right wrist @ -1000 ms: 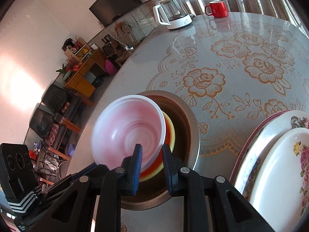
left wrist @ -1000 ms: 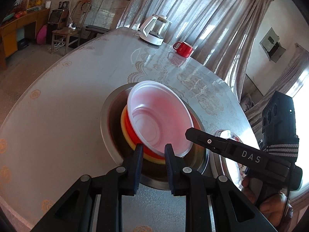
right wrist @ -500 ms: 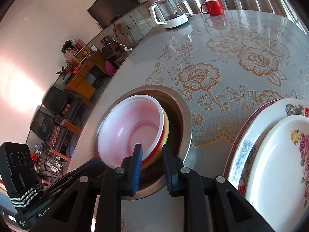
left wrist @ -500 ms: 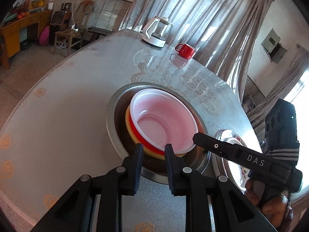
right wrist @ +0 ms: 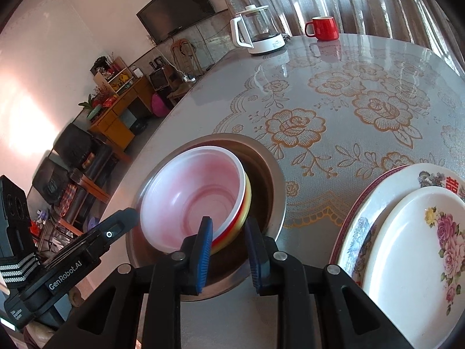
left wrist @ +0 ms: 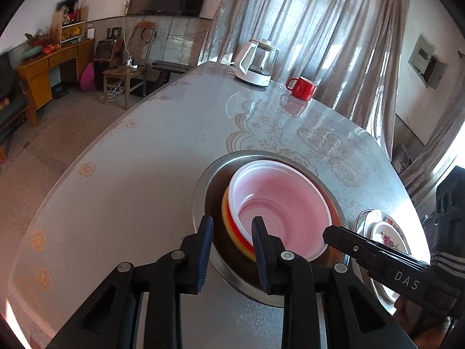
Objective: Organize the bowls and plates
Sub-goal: 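Open the right gripper and release the red bowl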
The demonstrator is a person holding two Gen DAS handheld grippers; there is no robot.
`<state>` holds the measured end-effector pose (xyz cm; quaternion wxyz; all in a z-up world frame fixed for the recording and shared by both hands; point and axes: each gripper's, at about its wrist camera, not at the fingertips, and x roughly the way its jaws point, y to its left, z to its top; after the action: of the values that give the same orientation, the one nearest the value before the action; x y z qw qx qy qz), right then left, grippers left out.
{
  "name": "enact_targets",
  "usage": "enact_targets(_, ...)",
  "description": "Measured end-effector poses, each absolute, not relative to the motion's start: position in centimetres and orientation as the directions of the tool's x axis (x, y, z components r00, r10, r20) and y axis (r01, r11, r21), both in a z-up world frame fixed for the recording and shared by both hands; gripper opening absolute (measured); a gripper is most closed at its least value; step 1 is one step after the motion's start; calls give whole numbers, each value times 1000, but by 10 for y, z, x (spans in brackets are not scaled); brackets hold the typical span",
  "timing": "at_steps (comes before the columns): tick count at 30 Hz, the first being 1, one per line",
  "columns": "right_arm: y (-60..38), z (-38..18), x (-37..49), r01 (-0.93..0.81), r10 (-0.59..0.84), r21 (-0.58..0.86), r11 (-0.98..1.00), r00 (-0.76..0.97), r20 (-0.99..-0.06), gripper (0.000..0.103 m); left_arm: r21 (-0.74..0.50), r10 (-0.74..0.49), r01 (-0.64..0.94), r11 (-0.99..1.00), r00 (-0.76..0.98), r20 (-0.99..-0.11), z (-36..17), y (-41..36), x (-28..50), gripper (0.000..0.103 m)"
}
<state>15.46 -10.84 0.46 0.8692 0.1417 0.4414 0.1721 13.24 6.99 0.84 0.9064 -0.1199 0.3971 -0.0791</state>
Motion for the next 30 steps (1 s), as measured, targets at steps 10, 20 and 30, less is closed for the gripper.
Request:
enact_targets(10,-105,4,152,-195,421,379,905,551,-721,22,-312,-305,109,944,648,-698,7,60,126,28)
enact_targets(20,-115,10,145,-180,434,410,894,575,-694,31,-304,-276,77,949,666,-693,11,69,114,36)
enact_targets(30,-138,9,143,-107,391,414,904,601,-697,34,-313,-262,44,949,665,-699,7,82,110,37)
